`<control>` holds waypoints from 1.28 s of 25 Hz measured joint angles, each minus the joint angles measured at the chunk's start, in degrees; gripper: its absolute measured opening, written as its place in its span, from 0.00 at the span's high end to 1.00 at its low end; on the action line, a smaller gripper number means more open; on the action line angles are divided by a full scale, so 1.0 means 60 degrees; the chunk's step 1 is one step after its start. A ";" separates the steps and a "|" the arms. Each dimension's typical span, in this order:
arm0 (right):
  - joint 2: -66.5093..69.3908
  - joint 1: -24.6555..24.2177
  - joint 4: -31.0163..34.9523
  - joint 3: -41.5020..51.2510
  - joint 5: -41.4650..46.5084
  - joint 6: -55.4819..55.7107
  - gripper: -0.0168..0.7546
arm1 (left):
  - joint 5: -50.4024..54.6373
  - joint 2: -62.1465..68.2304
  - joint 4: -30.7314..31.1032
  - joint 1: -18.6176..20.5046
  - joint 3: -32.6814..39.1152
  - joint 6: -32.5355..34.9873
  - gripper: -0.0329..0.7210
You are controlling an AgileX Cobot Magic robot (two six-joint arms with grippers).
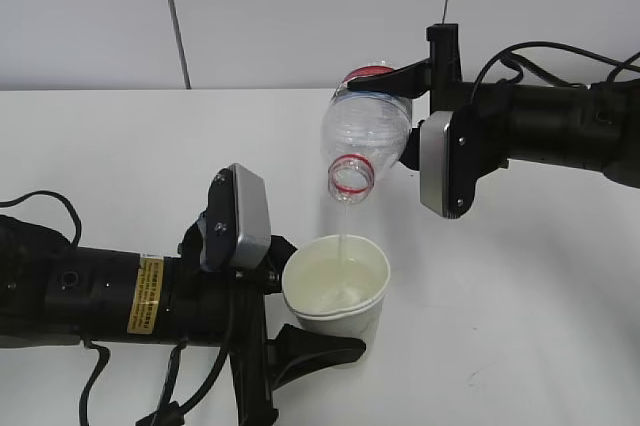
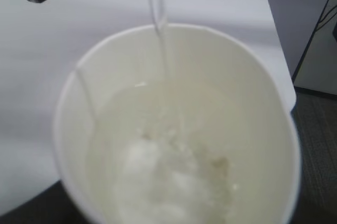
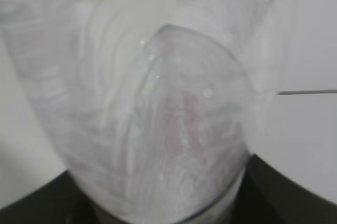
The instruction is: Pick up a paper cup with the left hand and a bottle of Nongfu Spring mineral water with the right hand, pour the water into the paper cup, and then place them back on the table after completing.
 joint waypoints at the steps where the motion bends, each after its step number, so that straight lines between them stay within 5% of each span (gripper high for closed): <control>1: 0.0000 0.0000 0.0000 0.0000 0.0000 0.0471 0.48 | 0.0003 0.0000 -0.0046 0.0000 0.0000 0.0000 0.40; 8: 0.0000 0.0000 0.0000 0.0000 0.0037 0.3958 0.48 | 0.0373 0.0000 -0.0693 0.0170 0.0000 0.0000 0.40; 15: 0.0000 0.0000 0.1123 0.0000 0.0264 0.8007 0.48 | 0.0401 0.0000 -0.1142 0.0999 -0.0259 0.0000 0.40; 23: 0.0454 0.0000 0.2604 -0.0016 0.1233 0.9988 0.48 | 0.1641 0.0000 -0.1616 0.1783 -0.0742 0.0000 0.40; 32: 0.1490 0.0000 0.4364 -0.0016 0.1028 1.0257 0.48 | 0.1889 0.0087 -0.4162 0.2610 -0.0824 0.1136 0.40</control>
